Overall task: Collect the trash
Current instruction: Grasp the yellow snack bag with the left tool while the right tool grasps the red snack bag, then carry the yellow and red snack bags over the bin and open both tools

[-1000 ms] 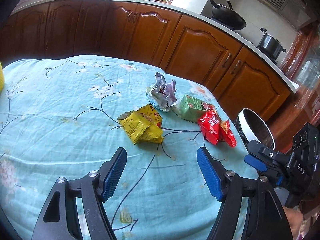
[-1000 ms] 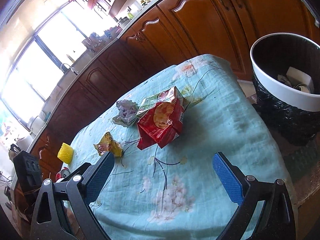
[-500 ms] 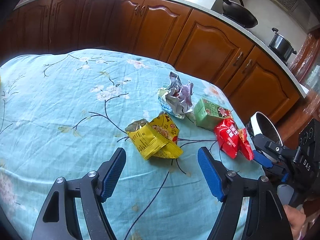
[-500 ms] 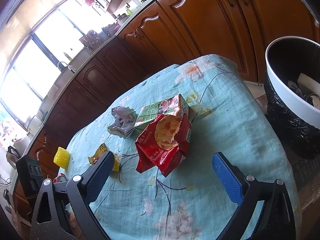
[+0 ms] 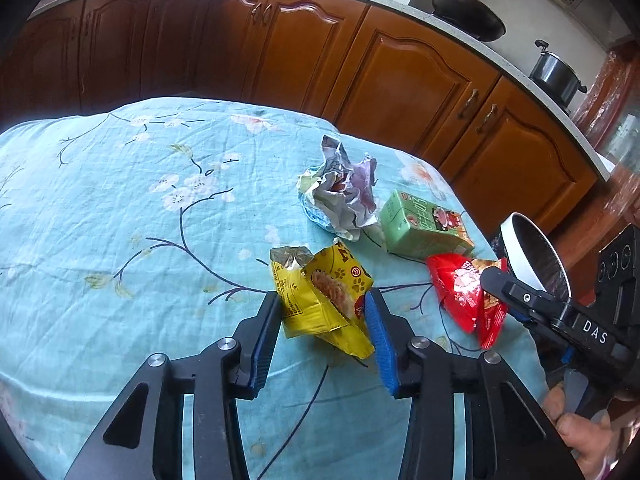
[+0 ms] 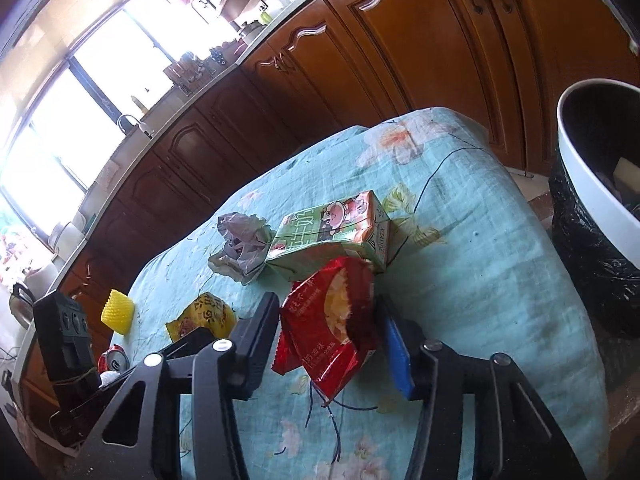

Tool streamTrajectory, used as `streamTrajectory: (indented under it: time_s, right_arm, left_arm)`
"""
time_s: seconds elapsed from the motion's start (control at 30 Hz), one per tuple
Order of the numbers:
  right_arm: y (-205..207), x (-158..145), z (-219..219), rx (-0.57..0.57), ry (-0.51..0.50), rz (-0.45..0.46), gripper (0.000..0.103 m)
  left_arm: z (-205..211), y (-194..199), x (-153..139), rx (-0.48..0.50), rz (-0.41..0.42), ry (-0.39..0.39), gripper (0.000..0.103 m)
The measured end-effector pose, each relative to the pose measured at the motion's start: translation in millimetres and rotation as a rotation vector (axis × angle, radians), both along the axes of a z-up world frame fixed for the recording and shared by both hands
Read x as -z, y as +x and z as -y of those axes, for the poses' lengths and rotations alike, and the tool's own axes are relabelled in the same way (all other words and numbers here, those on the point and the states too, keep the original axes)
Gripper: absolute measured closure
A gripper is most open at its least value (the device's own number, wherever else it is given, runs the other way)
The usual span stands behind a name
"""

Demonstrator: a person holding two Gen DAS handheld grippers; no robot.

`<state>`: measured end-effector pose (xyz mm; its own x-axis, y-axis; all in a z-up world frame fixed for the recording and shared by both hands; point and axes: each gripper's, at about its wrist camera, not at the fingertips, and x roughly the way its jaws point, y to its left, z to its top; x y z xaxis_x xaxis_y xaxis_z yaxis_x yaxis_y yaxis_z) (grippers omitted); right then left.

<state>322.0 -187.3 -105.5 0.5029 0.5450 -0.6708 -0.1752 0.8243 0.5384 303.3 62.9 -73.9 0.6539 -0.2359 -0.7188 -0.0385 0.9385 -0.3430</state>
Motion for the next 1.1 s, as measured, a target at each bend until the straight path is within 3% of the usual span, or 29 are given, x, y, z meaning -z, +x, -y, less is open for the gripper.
streamTrajectory:
  time_s: [0.23, 0.67, 1.1]
  right_arm:
    - [-20, -13, 8, -0.013, -0.001, 0.035, 0.066]
    - [-44, -33, 52, 0.045, 0.025, 0.067, 0.067]
    - [-58, -36, 82, 0.091, 0.054, 0.073, 0.068]
  left_arm:
    - [17, -16, -11, 0.064, 0.034, 0.006, 0.069]
    - [68, -31, -29, 0.187, 0.055, 0.002, 0.073]
    - [100, -29, -35, 0.235, 0.063, 0.010, 0.074]
